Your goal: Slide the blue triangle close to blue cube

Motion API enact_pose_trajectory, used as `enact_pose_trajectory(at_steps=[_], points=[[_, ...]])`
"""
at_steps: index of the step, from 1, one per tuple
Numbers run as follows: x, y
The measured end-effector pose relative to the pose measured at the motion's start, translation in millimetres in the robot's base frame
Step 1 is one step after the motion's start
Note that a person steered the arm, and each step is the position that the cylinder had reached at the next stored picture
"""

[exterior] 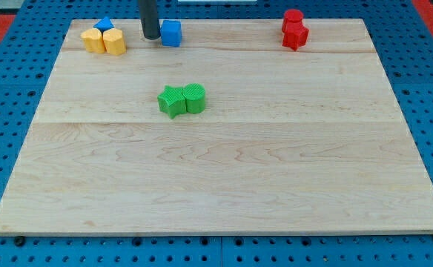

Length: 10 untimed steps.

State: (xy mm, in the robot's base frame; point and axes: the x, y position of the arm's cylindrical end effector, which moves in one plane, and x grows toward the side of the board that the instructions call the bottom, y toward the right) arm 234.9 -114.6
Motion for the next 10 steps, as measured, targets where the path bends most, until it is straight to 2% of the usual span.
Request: enact_pose_trajectory(at_steps=[1, 2, 3, 4, 5, 6, 7, 8, 10], points=[[-0.8, 32.2], [4.1, 33.8], [38.6, 5.8], [99.4, -2.2], [112.2, -92.5], [84.6, -159.2], [16.4, -177.3], [-32.3, -177.0], [-31.5, -128.1]])
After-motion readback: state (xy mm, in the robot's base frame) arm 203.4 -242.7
